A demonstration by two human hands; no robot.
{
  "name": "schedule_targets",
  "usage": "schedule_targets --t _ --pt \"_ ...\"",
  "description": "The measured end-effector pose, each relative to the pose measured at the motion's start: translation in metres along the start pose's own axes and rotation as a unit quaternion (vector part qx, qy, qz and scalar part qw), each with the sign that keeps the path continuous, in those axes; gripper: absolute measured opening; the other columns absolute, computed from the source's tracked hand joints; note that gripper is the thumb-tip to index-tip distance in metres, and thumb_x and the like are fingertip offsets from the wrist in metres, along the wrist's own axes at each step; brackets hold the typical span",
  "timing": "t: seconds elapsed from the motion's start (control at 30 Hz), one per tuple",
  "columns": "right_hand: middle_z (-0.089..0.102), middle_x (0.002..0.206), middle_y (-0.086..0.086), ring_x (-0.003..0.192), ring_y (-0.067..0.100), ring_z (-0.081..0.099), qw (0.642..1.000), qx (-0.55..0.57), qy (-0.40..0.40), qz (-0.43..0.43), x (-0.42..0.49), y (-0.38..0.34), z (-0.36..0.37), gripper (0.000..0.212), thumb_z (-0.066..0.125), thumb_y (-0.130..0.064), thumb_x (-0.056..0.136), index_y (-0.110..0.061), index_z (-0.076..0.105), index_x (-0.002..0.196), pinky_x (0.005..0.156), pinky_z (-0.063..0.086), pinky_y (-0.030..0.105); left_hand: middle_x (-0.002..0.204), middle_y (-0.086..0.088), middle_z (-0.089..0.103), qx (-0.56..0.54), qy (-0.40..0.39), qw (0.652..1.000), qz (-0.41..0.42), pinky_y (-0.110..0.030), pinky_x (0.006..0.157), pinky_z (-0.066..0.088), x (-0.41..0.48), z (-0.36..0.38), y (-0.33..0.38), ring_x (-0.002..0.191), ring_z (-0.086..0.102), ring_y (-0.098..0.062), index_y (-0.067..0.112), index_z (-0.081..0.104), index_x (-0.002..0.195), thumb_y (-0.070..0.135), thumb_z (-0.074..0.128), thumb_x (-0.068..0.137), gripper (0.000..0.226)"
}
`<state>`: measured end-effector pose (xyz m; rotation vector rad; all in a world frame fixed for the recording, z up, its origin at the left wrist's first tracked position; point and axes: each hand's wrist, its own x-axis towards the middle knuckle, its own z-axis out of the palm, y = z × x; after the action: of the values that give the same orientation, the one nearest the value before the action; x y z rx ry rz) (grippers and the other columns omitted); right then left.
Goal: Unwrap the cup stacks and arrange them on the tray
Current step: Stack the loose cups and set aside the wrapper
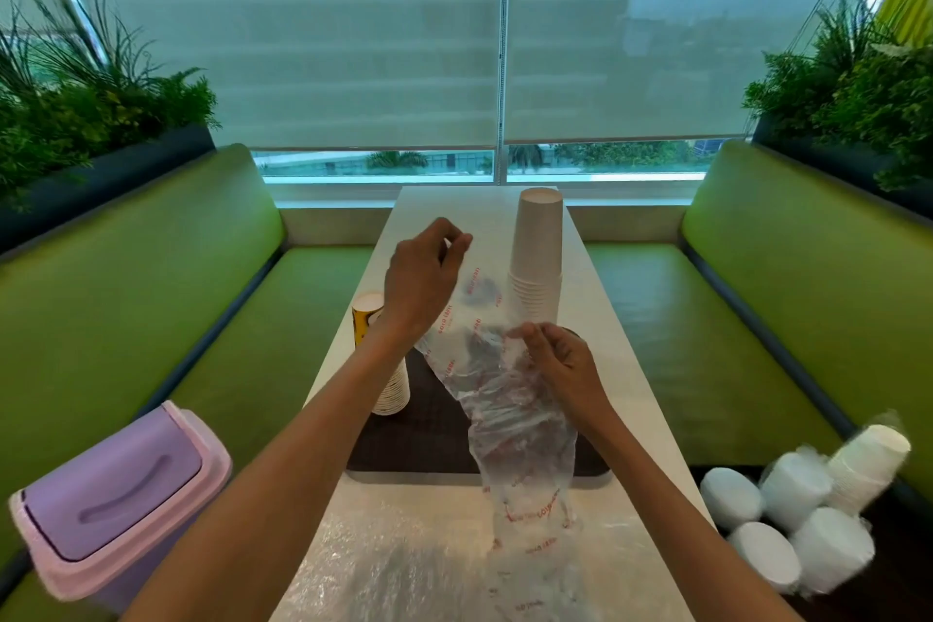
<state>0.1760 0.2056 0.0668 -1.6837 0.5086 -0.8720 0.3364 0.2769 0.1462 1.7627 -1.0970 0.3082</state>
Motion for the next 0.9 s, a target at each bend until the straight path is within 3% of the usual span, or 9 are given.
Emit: schedule_targets --t 0.17,0.3,0.43,0.53,0.6,0.63,0.73,0.83,0.9 --pt "0.049 0.057 0.01 0.042 0.002 0.04 0.997 -0.005 0.059 -0.05 0.008 -0.009 0.012 0.039 0.05 -0.023 0.096 0.013 0.062 0.088 0.046 0.033 0.012 0.06 0.009 0.05 0.044 -0.007 0.999 0.013 -0.016 0.049 0.027 0.001 -0.009 0.01 0.049 0.043 -0.003 0.01 0.063 0.091 0.04 0.053 0.094 0.031" --pt "0.042 0.039 -0.012 0.035 0.001 0.037 0.996 0.015 0.081 -0.044 0.011 -0.011 0.003 0.023 0.046 -0.01 0.099 0.002 0.064 0.09 0.043 0.03 0.007 0.065 0.002 0.058 0.111 -0.056 0.992 0.005 -0.024 0.052 0.034 -0.005 -0.013 -0.008 0.058 0.052 -0.017 0.011 0.059 0.079 0.059 0.038 0.093 0.054" --pt "0.048 0.046 -0.008 0.037 0.002 0.04 0.996 -0.011 0.076 -0.041 0.011 -0.008 0.001 0.023 0.048 -0.015 0.099 -0.01 0.065 0.084 0.042 0.032 0.01 0.047 -0.001 0.043 0.111 -0.072 0.991 0.02 -0.029 0.051 0.031 -0.007 -0.014 -0.022 0.045 0.04 -0.018 0.013 0.041 0.051 0.057 0.043 0.093 0.06" --pt "0.061 0.062 0.016 0.048 0.019 0.049 0.996 -0.026 0.07 -0.044 0.01 -0.003 -0.001 0.022 0.051 -0.015 0.098 -0.017 0.067 0.083 0.047 0.038 0.016 0.044 0.006 0.03 0.181 -0.051 0.98 0.059 -0.023 0.048 0.023 0.003 -0.022 -0.02 0.042 0.031 -0.013 0.018 0.034 0.05 0.057 0.043 0.093 0.059" --pt "0.058 0.055 0.004 0.045 0.018 0.045 0.996 -0.024 0.077 -0.044 0.009 -0.005 -0.001 0.023 0.05 -0.014 0.098 -0.018 0.066 0.082 0.045 0.036 0.015 0.045 0.006 0.033 0.199 0.014 0.977 0.069 -0.02 0.047 0.021 0.007 -0.023 -0.018 0.042 0.035 -0.014 0.017 0.04 0.053 0.06 0.034 0.093 0.059" --pt "0.048 0.046 -0.007 0.039 0.009 0.039 0.995 -0.016 0.084 -0.041 0.009 -0.006 0.0 0.024 0.048 -0.015 0.099 -0.017 0.065 0.082 0.041 0.031 0.013 0.048 0.005 0.039 0.18 0.053 0.981 0.05 -0.021 0.047 0.022 0.005 -0.023 -0.018 0.044 0.039 -0.017 0.015 0.045 0.058 0.057 0.034 0.094 0.057" --pt "0.031 0.036 -0.011 0.032 0.002 0.028 0.991 0.008 0.134 -0.022 0.01 -0.006 -0.004 0.024 0.045 -0.016 0.1 -0.008 0.063 0.087 0.037 0.024 0.011 0.069 0.0 0.056 0.004 0.113 0.99 -0.079 -0.027 0.053 0.031 -0.008 -0.019 -0.019 0.062 0.05 -0.02 0.01 0.058 0.08 0.046 0.042 0.097 0.044" --pt "0.037 0.04 -0.013 0.036 0.001 0.034 0.983 0.034 0.178 -0.015 0.013 -0.01 -0.003 0.026 0.042 -0.015 0.102 -0.001 0.063 0.095 0.04 0.027 0.009 0.09 -0.003 0.062 -0.209 0.024 0.963 -0.168 -0.023 0.07 0.044 -0.038 -0.003 -0.013 0.084 0.06 -0.021 0.019 0.057 0.096 0.055 0.047 0.091 0.037" --pt "0.041 0.051 -0.01 0.039 -0.002 0.04 0.979 0.055 0.196 -0.013 0.014 -0.015 0.002 0.027 0.041 -0.015 0.102 0.0 0.062 0.098 0.042 0.031 0.008 0.096 0.001 0.063 -0.273 -0.045 0.943 -0.183 -0.019 0.076 0.047 -0.06 0.009 -0.003 0.092 0.062 -0.015 0.026 0.056 0.1 0.067 0.047 0.085 0.044"
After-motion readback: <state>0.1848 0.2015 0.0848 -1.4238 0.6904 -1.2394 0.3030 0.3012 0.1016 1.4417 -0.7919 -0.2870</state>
